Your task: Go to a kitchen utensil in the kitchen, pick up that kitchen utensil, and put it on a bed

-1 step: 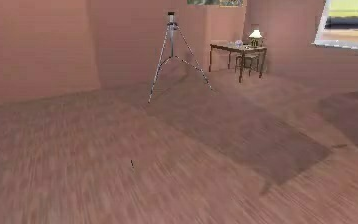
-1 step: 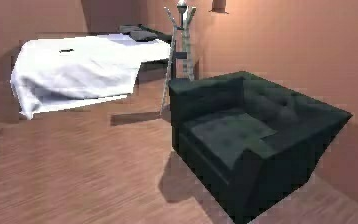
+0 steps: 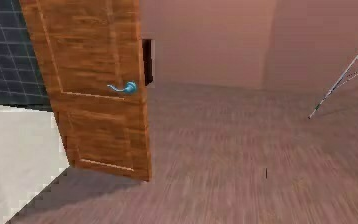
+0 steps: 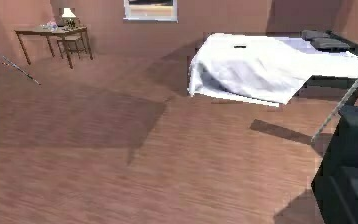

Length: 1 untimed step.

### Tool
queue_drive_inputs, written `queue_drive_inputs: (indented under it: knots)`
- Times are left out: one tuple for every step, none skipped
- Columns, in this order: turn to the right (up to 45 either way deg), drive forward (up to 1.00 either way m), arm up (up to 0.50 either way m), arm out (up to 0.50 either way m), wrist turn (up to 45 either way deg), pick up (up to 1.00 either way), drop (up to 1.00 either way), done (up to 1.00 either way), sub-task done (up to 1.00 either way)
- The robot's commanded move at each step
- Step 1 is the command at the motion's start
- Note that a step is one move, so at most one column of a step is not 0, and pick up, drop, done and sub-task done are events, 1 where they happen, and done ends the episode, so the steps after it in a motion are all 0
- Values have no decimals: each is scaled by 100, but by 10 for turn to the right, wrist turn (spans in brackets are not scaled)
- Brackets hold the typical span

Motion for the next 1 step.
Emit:
queue_drive_inputs:
  knots:
    - [-420,0,0,0,0,0,0,0,0]
